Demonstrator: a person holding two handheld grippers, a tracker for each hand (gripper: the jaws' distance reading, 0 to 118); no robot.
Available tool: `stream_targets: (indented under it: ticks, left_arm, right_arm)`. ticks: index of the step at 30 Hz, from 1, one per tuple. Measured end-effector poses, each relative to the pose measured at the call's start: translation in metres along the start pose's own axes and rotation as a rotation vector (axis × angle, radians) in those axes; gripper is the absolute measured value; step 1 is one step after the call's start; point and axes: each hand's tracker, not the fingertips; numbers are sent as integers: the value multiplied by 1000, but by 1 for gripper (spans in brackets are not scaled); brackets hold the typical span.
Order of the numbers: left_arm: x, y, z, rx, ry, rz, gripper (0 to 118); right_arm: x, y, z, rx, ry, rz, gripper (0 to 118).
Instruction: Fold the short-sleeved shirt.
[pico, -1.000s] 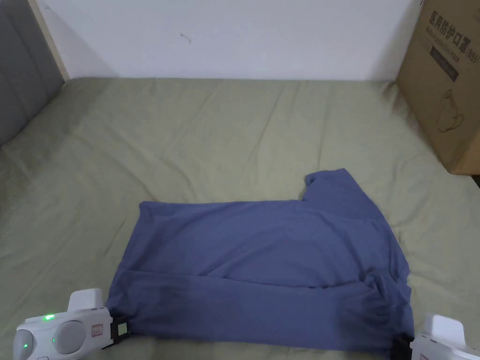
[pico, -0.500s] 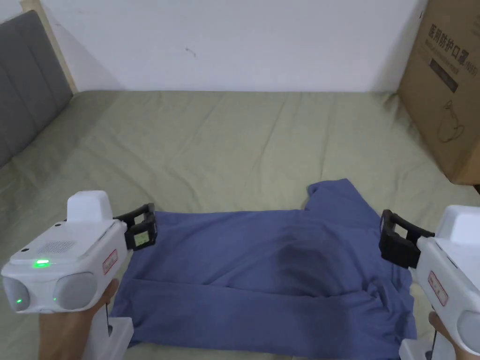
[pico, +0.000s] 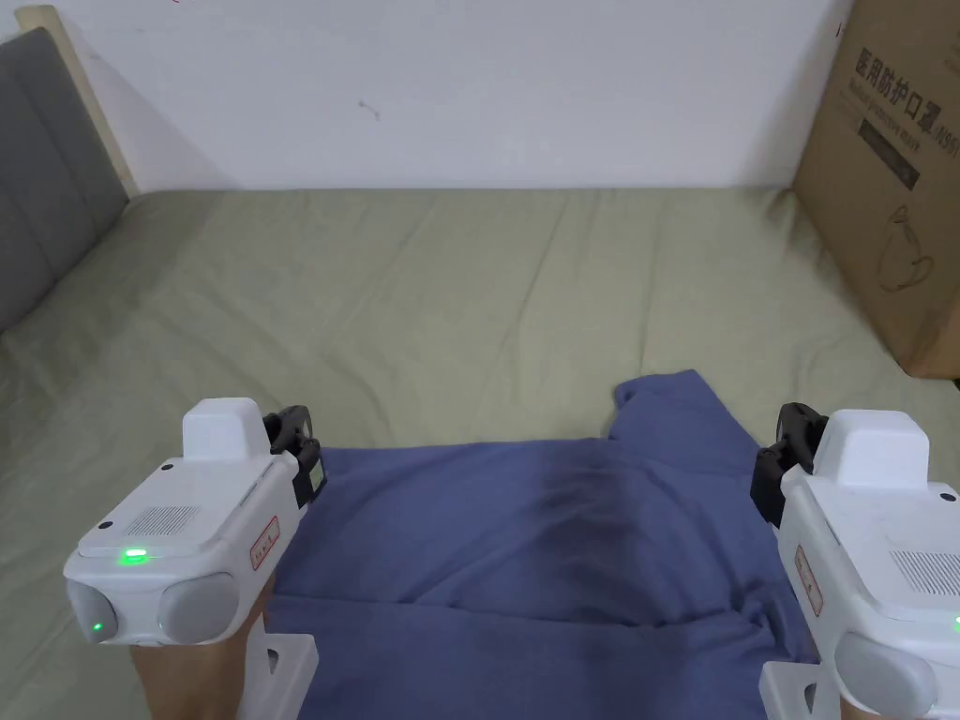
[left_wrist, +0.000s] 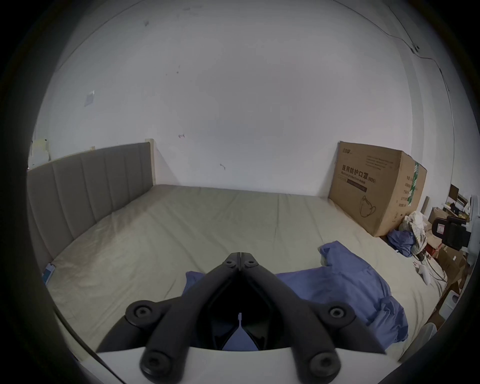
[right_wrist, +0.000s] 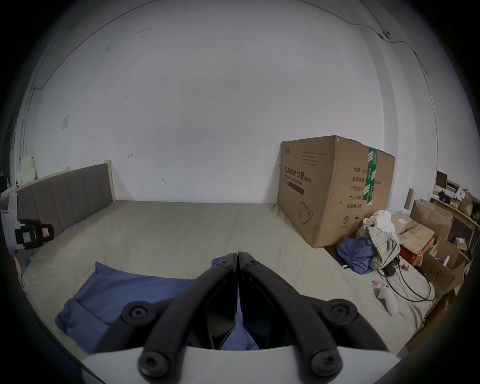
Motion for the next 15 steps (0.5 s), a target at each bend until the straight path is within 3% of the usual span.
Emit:
stream_targets:
  ticks: [15]
  left_arm:
    - [-82,-16,-223,-478,43,61,0]
  right_arm:
    - [-2,-11,-78,-111,-14,19,0]
